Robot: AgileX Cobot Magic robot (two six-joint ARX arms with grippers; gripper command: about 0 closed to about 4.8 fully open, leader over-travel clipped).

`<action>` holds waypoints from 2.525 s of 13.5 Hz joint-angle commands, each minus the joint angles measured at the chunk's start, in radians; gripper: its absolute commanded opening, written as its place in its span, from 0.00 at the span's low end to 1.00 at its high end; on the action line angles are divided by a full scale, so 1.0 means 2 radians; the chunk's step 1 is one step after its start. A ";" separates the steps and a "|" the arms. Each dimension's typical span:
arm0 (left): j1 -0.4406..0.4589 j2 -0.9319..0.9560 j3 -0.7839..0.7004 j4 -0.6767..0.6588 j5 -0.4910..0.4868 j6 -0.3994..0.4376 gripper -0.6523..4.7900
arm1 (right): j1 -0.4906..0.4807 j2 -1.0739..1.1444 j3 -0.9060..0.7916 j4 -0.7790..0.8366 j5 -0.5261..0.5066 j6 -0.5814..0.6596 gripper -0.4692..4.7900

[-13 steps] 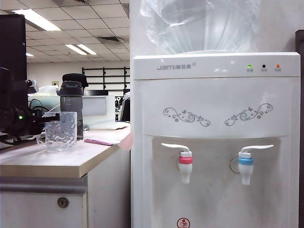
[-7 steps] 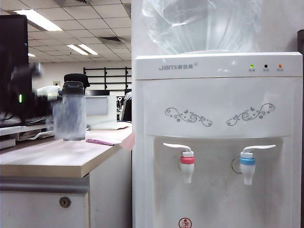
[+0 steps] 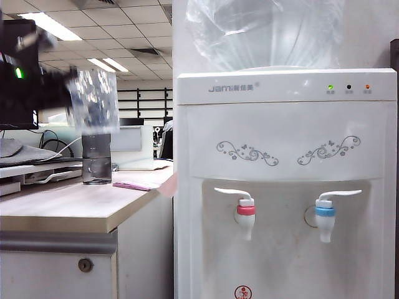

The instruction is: Pick up the plastic mug from the left desk, go to the cold water outlet of the water dispenser, press the vertical switch to get some water, then put the mug back on the desk.

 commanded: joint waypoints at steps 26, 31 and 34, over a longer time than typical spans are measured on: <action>-0.451 0.112 -0.105 0.199 -0.142 -0.007 0.11 | 0.001 -0.199 0.002 -0.163 0.103 -0.001 0.09; -0.458 0.186 -0.104 0.262 -0.190 -0.017 0.11 | 0.001 -0.199 0.002 -0.164 0.103 -0.001 0.09; -0.458 0.211 -0.103 0.278 -0.197 -0.030 0.11 | 0.001 -0.199 0.002 -0.187 0.103 -0.001 0.09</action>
